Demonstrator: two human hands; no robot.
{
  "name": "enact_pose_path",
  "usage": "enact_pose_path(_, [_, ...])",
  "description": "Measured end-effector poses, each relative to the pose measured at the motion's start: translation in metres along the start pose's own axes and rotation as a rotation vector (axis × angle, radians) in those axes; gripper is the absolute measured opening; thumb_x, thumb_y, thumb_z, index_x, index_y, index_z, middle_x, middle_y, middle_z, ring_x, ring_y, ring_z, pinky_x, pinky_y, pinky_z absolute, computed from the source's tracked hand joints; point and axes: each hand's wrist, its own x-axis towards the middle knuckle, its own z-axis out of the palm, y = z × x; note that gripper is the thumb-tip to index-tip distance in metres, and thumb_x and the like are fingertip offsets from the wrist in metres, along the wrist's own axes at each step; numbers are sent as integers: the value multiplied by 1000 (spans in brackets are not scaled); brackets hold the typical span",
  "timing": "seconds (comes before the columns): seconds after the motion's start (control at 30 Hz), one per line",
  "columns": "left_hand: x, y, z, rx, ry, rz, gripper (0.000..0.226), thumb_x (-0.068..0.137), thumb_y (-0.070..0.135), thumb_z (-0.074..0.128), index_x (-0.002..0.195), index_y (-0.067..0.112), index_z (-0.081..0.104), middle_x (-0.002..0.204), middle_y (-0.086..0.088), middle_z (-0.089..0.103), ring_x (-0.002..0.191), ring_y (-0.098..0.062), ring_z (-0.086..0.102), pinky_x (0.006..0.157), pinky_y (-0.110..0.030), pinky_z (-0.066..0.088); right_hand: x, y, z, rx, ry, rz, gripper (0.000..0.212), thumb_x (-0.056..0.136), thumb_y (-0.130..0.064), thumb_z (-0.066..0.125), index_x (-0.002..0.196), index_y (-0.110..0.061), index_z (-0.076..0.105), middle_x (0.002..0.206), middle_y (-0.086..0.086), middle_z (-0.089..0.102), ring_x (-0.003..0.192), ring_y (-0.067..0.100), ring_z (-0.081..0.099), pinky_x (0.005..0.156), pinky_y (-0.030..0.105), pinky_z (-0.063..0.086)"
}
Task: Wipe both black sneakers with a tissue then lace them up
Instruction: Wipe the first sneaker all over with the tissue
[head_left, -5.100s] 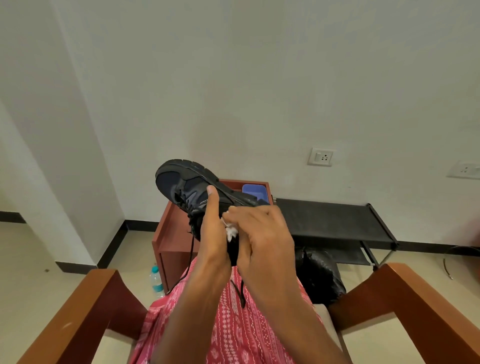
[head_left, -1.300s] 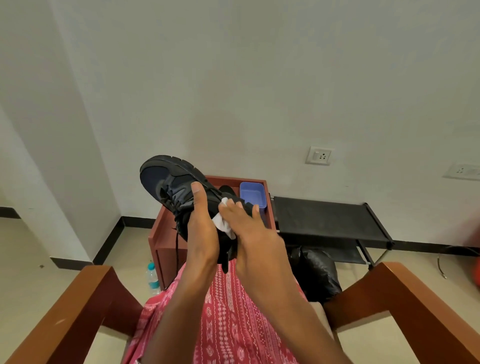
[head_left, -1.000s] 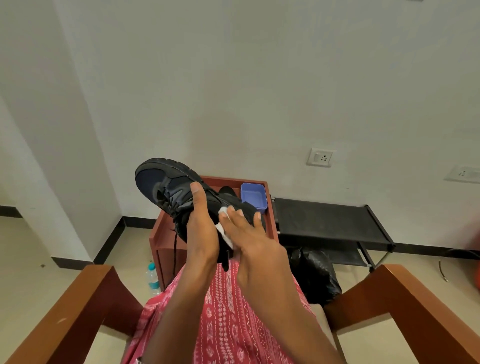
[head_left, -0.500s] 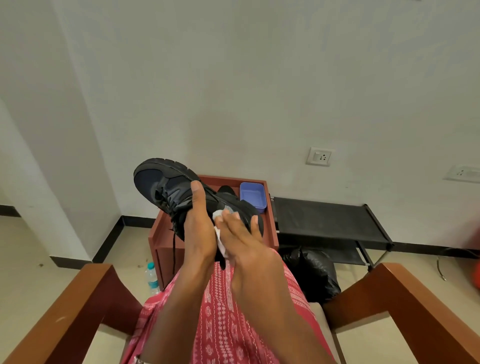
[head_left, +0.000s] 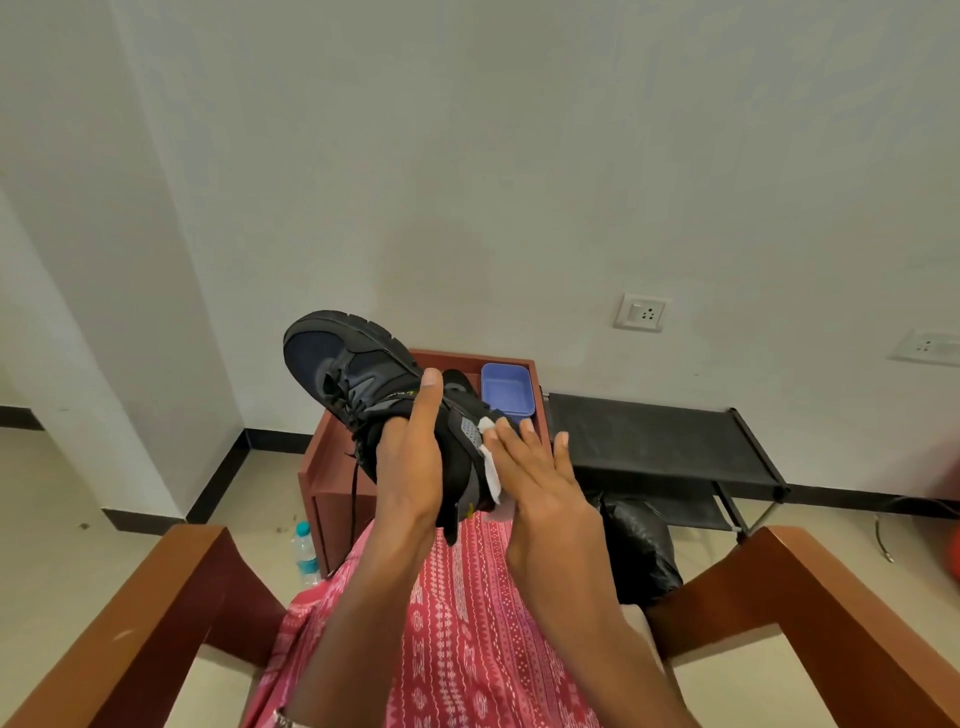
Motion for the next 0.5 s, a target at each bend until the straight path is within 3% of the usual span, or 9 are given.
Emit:
enact_pose_path(0.07, [-1, -1, 4, 16, -11, 7, 45, 87, 62, 60, 91, 21, 78, 102, -3, 77, 103, -21, 70, 105, -50, 47, 7, 7, 1, 19, -7, 20, 78, 63, 15, 84, 134, -7, 60, 138, 7, 59, 133, 29, 48, 113, 57, 25])
enact_pose_path(0.17, [-5, -1, 9, 20, -39, 23, 44, 83, 65, 61, 89, 25, 79, 102, 0, 77, 105, -20, 70, 106, -49, 46, 31, 8, 0, 125, -67, 85, 64, 74, 15, 75, 132, -11, 63, 136, 8, 61, 136, 20, 37, 114, 61, 25])
enact_pose_path(0.3, [-7, 0, 10, 67, -75, 64, 57, 76, 72, 59, 90, 20, 78, 98, -3, 77, 102, -21, 70, 104, -52, 47, 56, 3, -10, 220, -216, 121, 51, 95, 2, 58, 141, -20, 57, 145, 0, 54, 143, 18, 37, 123, 44, 24])
enact_pose_path(0.37, [-7, 2, 8, 80, -72, 70, 58, 76, 71, 59, 88, 17, 78, 95, -5, 77, 100, -24, 71, 103, -53, 47, 55, 1, -12, 221, -205, 110, 50, 95, 1, 59, 140, -19, 57, 144, 3, 55, 140, 22, 43, 121, 42, 27])
enact_pose_path(0.43, [-7, 4, 5, 59, -74, 64, 50, 78, 66, 62, 86, 20, 79, 97, -6, 77, 101, -24, 71, 103, -53, 47, 44, -1, -10, 195, -135, 93, 54, 87, 5, 67, 136, -15, 60, 140, 6, 59, 134, 25, 50, 115, 50, 36])
enact_pose_path(0.5, [-6, 5, 2, 16, -56, 40, 39, 81, 58, 65, 87, 23, 79, 101, -6, 77, 102, -24, 71, 104, -51, 48, 23, 4, -4, 132, -52, 56, 64, 78, 10, 75, 135, -14, 61, 139, 4, 59, 134, 19, 48, 113, 49, 37])
